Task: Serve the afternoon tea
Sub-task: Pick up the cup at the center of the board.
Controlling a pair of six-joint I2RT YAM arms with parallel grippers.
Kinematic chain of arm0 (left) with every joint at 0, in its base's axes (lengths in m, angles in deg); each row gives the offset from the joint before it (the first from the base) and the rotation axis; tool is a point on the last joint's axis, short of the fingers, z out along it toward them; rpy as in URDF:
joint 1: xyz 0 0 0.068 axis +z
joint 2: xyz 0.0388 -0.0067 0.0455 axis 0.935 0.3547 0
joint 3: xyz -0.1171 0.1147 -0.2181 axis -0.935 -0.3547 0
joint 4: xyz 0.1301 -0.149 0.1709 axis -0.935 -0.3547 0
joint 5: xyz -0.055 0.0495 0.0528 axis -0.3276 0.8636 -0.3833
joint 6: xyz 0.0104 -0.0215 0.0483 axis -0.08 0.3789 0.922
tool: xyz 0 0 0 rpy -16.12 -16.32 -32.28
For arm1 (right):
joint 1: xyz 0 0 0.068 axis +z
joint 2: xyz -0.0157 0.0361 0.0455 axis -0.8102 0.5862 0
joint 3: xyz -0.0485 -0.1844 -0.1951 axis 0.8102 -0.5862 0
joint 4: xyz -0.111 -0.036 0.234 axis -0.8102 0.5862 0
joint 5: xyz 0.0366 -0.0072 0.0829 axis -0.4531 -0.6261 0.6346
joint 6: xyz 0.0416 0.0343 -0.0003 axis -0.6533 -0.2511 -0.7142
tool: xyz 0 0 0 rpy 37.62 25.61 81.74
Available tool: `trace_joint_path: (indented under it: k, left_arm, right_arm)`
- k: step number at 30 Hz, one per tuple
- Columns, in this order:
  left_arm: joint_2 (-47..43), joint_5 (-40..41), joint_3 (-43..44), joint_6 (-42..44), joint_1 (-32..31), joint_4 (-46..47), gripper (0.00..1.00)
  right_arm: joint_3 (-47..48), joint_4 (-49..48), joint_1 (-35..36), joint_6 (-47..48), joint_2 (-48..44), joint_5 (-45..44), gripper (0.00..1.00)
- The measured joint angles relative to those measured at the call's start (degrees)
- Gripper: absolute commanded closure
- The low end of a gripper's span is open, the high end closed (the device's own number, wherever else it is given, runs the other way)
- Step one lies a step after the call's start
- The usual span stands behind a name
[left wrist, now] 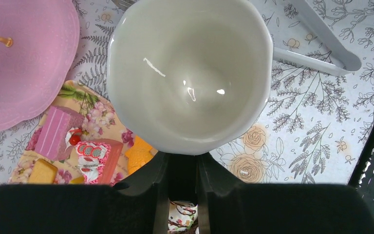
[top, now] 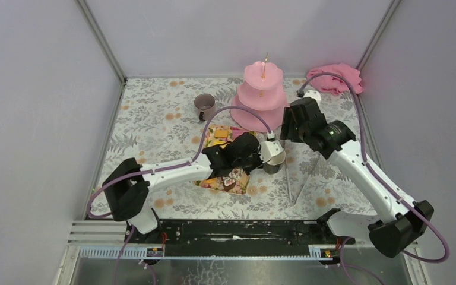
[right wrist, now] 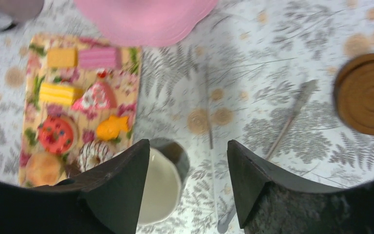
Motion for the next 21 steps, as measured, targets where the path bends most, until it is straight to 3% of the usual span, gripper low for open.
trace_joint_path:
  k: [9,12,21]
  left_arm:
    - [-1.84,0.17,0.00,-0.79,0.02,0.15,1.00]
    - [-2.91,0.15,0.00,-1.25,0.02,0.35,1.00]
    - [-6.19,-0.22,0.00,-3.63,0.02,2.75,1.00]
  right_arm:
    - [-2.36,-2.08,-0.92,-10.54,-5.03,-20.20,0.32]
    - [-4.11,-1.79,-3.58,-16.20,-5.40,-21.24,0.32]
    - [-21.84,-1.57,-15.72,-36.30,-15.34,-15.15,0.29]
